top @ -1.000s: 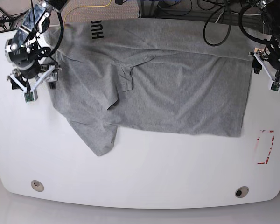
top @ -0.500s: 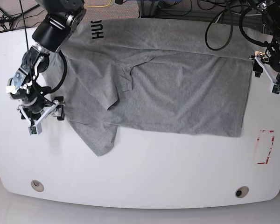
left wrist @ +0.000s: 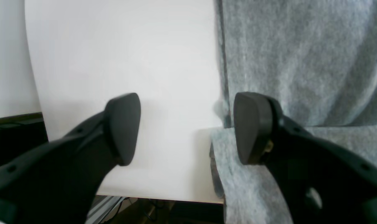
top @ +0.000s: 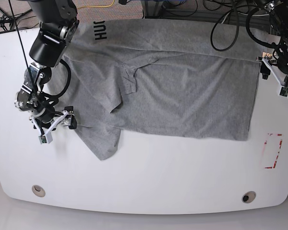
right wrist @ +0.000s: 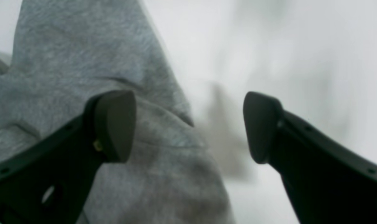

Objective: Fold the T-shirt properly
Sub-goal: 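Carry the right gripper's hem corner along the shirt side toward the sleeve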

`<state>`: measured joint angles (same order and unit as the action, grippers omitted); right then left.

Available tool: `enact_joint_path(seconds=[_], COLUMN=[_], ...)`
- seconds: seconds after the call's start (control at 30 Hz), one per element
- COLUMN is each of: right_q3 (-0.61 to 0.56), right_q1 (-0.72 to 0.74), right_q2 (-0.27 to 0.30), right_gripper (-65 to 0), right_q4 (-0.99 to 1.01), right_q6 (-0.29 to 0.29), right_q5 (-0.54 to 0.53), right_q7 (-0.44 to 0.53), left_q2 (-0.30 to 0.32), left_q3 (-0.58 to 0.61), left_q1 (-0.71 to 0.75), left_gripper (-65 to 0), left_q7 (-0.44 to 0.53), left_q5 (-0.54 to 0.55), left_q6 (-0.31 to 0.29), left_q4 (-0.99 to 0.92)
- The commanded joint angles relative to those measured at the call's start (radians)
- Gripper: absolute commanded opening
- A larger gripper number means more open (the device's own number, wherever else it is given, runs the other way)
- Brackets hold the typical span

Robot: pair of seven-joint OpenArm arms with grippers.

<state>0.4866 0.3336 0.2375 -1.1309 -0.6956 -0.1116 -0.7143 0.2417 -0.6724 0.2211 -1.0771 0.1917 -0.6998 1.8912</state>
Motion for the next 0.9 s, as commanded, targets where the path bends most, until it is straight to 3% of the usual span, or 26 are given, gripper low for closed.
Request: enact_joint_path(seconds=[0.0,0.67,0.87], right_q3=[-0.029,-0.038,-0.041], right_q1=[0.02,0.04,0.086], right_q2=[0.02,-0.003,-0.002], right_gripper=[-14.1,-14.1,-14.1], right_q4=[0.025,0.059,0.183], right_q6=[-0.003,-0.003,-0.003], right_q5=[-0.021,-0.021,-0.021], right_q7=[0.071,0.104,0.18], left_q2=[0.018,0.018,0.018], left_q3=[-0.005,-0.007,-0.004], left_q1=[-0.009,-0.03,-0.03], left_gripper=[-22.4,-22.4,-22.4], left_q7=[0.011,0.011,0.011], left_q5=[0.002,0.002,0.002], left_q6=[0.002,0.002,0.002], left_q4=[0.017,0.015,0.015])
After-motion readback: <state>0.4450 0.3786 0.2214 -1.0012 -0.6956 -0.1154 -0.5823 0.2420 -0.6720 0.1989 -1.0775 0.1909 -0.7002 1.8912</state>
